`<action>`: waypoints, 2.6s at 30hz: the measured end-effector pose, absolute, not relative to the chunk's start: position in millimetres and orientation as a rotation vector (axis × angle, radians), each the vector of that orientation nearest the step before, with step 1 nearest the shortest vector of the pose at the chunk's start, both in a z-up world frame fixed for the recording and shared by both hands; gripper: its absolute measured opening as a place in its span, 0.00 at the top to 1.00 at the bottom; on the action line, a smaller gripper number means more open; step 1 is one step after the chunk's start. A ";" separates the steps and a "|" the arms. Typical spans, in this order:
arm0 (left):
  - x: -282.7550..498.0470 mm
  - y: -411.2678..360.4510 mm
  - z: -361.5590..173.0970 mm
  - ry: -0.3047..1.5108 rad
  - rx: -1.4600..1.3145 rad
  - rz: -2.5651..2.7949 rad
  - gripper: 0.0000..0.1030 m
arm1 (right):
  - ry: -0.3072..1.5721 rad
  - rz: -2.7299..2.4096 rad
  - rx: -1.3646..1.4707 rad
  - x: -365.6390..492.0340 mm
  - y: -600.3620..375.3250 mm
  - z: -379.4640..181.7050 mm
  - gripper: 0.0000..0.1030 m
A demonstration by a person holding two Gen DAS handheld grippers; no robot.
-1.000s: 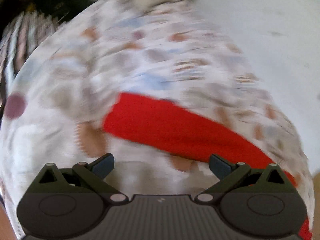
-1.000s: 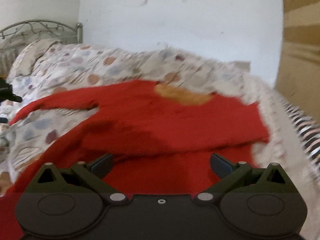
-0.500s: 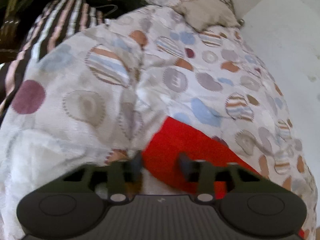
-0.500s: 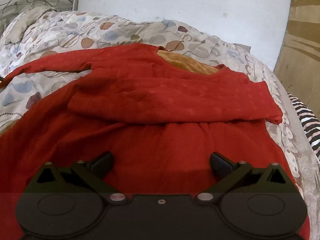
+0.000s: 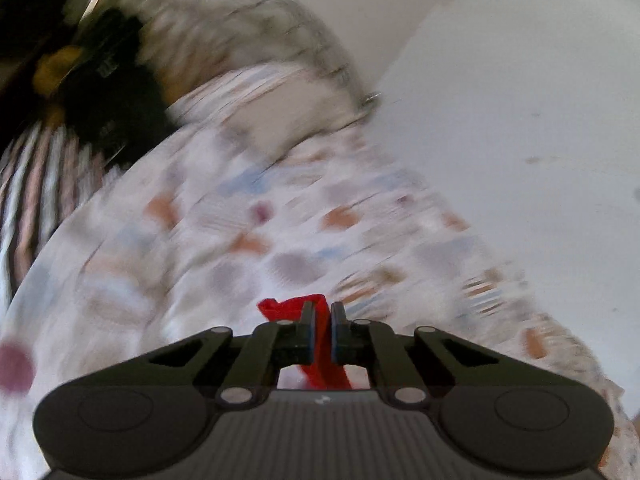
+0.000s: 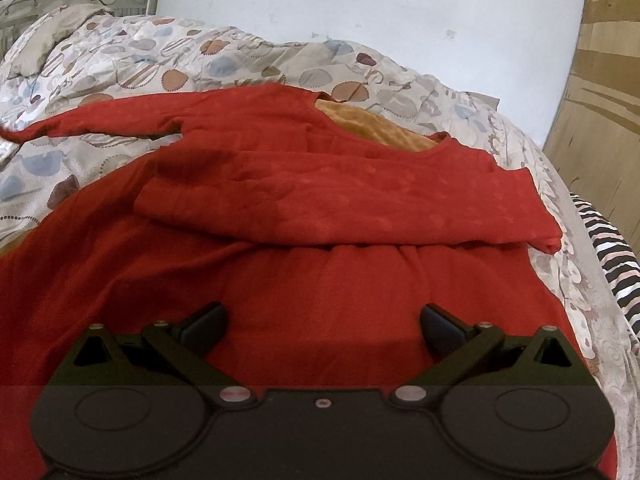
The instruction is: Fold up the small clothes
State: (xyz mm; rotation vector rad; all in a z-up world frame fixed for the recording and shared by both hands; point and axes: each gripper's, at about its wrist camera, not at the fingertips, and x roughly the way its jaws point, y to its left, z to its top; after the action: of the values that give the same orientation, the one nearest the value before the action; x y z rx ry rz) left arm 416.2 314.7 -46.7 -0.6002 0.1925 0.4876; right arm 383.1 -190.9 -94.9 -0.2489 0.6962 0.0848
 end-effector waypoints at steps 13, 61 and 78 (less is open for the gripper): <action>433.4 143.6 102.3 -0.030 -0.300 -0.035 0.94 | 0.434 -0.016 0.042 321.6 -251.0 -31.5 0.00; 445.7 40.6 -62.4 0.625 -0.080 -0.080 0.00 | 0.561 -0.300 0.058 260.3 -321.9 -37.1 0.00; 572.1 108.1 -97.6 0.618 -0.262 -0.365 0.14 | 0.610 -0.200 -0.242 407.6 -267.8 -72.2 0.00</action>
State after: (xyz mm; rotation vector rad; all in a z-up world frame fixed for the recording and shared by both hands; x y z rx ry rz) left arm 572.1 108.1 -97.6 -0.2619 0.6177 -0.3648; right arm 407.6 -267.8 -72.2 -0.2425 0.6096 -0.2000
